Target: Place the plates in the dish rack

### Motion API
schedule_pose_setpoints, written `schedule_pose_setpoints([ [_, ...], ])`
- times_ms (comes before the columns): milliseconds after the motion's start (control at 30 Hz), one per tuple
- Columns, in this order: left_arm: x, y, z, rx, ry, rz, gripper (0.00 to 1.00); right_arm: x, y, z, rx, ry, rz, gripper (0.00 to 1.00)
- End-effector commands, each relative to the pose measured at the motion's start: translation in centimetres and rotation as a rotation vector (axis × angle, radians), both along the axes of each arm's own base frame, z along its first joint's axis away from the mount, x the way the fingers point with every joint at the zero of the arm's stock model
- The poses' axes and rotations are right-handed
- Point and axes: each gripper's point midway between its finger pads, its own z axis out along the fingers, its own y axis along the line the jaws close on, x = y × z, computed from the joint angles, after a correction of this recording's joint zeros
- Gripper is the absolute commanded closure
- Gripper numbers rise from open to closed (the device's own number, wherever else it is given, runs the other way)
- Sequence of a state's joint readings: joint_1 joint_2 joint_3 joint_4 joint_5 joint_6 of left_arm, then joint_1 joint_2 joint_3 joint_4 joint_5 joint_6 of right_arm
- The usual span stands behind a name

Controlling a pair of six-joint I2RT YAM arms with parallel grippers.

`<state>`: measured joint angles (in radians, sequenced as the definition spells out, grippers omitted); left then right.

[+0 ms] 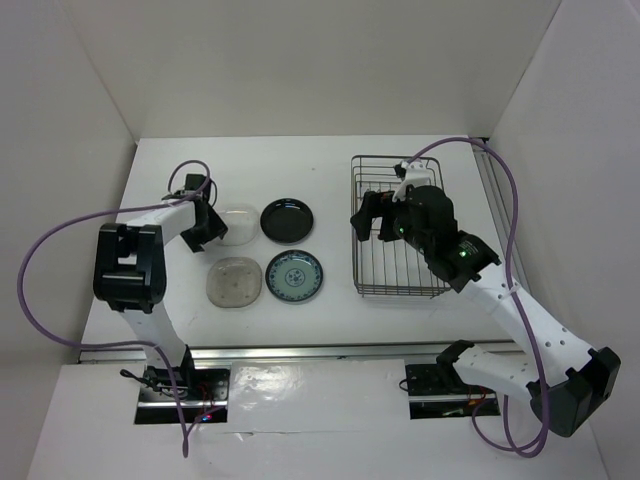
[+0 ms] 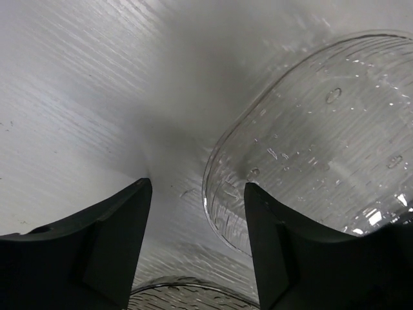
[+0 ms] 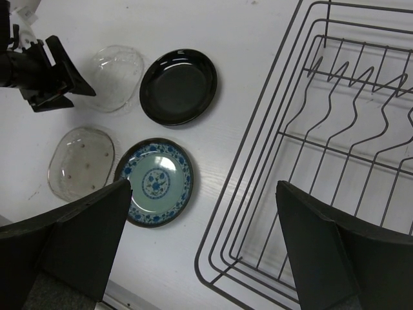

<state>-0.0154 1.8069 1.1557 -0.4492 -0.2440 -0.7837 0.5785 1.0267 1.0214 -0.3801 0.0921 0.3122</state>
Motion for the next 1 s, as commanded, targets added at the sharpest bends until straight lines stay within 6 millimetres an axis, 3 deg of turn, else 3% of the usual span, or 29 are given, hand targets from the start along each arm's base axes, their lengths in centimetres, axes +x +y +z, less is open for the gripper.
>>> schedule_pose_setpoints([
  [0,0.0,0.6,-1.2,0.019,0.038,0.038,0.31,0.0,0.4,2.0,0.027,-0.072,0.020,0.00],
  [133,0.1,0.9,-2.1,0.048,0.082,0.060,0.42,0.0,0.4,2.0,0.027,-0.072,0.020,0.00],
  [167,-0.4,0.9,-2.8,0.049,0.111,0.060,0.52,0.0,0.4,2.0,0.027,-0.072,0.020,0.00],
  [233,-0.2,1.4,-2.6,0.079,0.122,0.089,0.57,-0.2,0.4,1.9,0.030,-0.071,0.029,0.00],
  [400,-0.8,2.0,-2.5,0.126,0.168,0.130,0.92,0.0,0.6,1.8,0.030,-0.071,0.029,0.00],
  [467,-0.9,2.4,-2.1,0.143,0.162,0.155,1.00,-0.1,0.6,1.3,0.025,-0.063,0.029,0.00],
  [533,-0.6,3.0,-1.0,0.157,0.134,0.171,1.00,0.1,0.7,1.0,0.019,-0.054,0.029,0.00],
  [667,1.0,3.2,3.5,0.162,-0.018,0.152,1.00,0.1,0.7,1.4,0.024,-0.062,0.029,0.00],
  [733,2.2,2.9,7.4,0.149,-0.146,0.105,1.00,0.3,0.8,1.3,0.024,-0.062,0.029,0.00],
  [800,2.4,2.3,9.7,0.152,-0.210,0.039,1.00,0.5,0.9,1.6,0.032,-0.073,0.029,0.00],
  [833,2.7,2.1,12.7,0.149,-0.293,0.026,1.00,0.5,1.3,1.3,0.031,-0.061,0.044,0.00],
  [933,3.0,-1.0,17.5,0.123,-0.431,-0.166,1.00,0.0,3.3,1.5,0.056,-0.081,0.153,0.00],
  [967,2.2,-2.8,20.2,0.133,-0.497,-0.252,1.00,0.1,4.2,3.0,0.088,-0.136,0.194,0.00],
])
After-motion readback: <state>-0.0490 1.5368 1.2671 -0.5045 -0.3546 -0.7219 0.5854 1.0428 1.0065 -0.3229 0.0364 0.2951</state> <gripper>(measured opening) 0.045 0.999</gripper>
